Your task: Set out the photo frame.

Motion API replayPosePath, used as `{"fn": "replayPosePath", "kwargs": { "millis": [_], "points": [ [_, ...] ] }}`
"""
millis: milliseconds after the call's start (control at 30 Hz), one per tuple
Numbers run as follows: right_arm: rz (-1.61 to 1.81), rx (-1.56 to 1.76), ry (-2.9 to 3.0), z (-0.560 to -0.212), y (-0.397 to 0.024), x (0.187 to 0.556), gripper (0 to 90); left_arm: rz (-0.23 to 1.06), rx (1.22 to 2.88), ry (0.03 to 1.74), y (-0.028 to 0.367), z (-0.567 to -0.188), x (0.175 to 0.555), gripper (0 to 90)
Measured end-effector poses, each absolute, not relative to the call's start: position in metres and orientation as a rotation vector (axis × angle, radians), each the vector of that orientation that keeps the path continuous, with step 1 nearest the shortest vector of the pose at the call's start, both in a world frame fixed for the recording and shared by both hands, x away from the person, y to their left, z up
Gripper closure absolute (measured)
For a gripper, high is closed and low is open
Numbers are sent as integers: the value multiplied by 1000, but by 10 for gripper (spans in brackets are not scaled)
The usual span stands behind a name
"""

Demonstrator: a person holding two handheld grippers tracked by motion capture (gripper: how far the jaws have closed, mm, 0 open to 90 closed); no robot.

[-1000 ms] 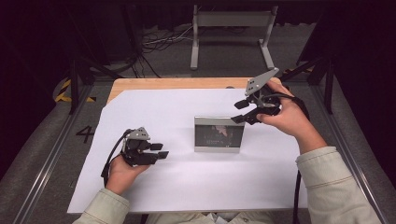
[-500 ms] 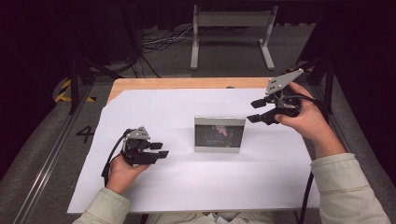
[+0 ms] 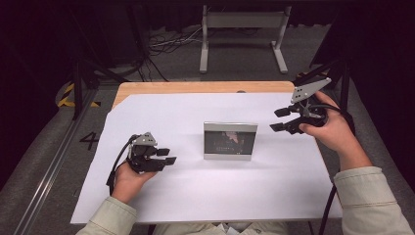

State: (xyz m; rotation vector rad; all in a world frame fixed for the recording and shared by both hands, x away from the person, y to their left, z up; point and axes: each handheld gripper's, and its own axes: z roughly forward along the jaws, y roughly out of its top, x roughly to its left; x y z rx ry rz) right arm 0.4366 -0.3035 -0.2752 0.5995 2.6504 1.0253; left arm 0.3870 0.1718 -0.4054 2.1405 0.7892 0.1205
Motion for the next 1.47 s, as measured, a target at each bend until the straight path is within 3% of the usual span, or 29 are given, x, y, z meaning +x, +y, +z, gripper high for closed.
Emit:
{"fn": "replayPosePath", "kwargs": {
  "millis": [1467],
  "points": [
    [1059, 788, 2567, -320, -351, 420, 411, 183, 2083, 846, 180, -402, 385, 515]
  ]
}}
